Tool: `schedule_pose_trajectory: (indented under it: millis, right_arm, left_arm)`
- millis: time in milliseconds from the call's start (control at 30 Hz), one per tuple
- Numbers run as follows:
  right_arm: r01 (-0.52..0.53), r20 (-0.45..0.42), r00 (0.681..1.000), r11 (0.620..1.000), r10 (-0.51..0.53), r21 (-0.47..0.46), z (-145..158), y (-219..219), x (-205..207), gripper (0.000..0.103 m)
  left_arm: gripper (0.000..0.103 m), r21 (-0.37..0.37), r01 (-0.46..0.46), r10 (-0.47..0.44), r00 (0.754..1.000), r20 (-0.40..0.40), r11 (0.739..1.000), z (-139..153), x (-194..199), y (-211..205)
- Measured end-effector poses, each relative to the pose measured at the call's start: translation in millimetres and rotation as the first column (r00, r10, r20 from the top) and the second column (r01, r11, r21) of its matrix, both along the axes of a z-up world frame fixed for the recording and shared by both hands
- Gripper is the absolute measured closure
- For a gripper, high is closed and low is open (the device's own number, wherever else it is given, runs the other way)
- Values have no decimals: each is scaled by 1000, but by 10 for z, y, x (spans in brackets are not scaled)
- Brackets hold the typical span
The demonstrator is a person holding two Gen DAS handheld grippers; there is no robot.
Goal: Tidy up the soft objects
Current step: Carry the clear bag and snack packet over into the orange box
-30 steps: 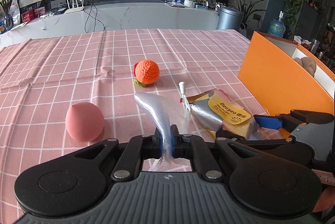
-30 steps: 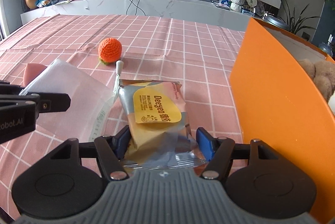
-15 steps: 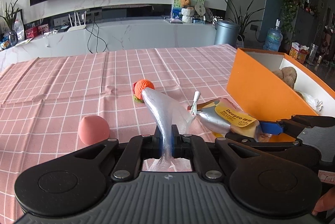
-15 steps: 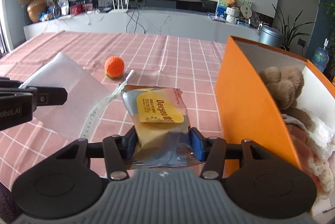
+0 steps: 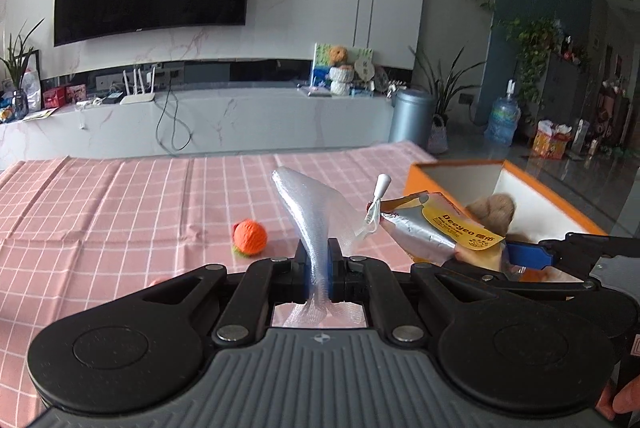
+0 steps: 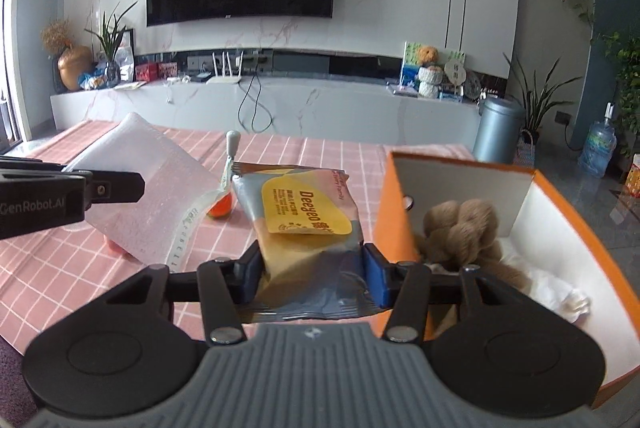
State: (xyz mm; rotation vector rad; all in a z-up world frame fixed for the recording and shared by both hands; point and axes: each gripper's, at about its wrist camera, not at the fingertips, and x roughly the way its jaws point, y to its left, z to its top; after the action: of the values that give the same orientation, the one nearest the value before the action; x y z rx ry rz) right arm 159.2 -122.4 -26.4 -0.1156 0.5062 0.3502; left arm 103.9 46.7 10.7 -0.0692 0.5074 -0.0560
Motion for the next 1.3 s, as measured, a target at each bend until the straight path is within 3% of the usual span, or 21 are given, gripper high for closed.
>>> schedule_pose_trajectory:
  millis: [233,533,933,1300]
  right_arm:
    - [27,55,998,1000,-27,16,302,-390,5,52]
    - [87,58,995,996,-85,-26,471,-973,187,52]
    - [87,-24,995,983,-92,-162,224,-1390,540,52]
    - [32,-161,984,966,-75,-255,-109,-1401,891,52]
  left_arm:
    - [96,-35,98,-95,994,59,995,267,117,-283]
    - [96,-10,257,-255,963,86,966,361,413,-910]
    - [96,-7,398,-398,917,-25,918,77,955,-1491]
    - [96,76,455,-441,886,-145,887,-287,1176,-1732]
